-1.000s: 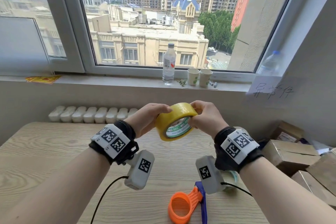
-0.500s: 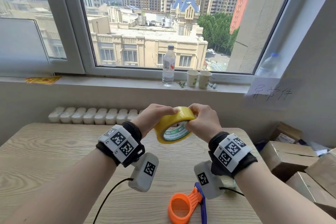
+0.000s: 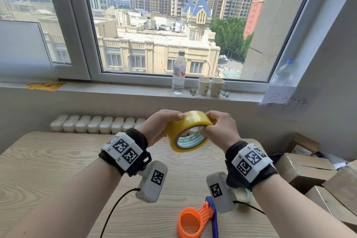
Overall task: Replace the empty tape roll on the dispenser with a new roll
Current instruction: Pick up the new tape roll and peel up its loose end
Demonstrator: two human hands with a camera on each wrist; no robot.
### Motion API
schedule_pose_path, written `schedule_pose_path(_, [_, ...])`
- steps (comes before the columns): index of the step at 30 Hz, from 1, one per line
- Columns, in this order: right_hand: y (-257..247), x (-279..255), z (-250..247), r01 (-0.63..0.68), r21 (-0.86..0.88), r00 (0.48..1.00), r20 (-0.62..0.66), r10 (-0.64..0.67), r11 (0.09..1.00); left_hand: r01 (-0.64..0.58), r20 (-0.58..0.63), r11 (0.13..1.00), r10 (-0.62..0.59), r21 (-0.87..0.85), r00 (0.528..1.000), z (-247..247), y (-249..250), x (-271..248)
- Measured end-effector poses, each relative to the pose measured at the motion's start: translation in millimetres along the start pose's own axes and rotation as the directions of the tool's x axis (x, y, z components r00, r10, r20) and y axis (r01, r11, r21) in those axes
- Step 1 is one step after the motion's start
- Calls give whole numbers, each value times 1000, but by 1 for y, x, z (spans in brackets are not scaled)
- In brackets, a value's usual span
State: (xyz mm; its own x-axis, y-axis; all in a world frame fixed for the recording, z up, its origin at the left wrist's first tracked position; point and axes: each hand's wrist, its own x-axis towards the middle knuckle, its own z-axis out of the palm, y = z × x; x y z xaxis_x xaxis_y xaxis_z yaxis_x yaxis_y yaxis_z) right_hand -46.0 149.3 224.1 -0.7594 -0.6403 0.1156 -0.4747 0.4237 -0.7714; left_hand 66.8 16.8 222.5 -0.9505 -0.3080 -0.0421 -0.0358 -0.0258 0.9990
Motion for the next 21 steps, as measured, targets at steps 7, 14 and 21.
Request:
schedule_pose_path(7, [2,-3,8,56,-31,998,-23,-56,998,62,-107,996,-54,69,993,2,3,4])
schedule_pose_path(14, [1,1,7,77,-46,996,-34,-79,996,36,-168,993,-17,113,986,9,2,2])
schedule_pose_path(21, [-2,0,9,93,-103,994,-49,-99,990,46,-209,984,-9,173,978,9,6,8])
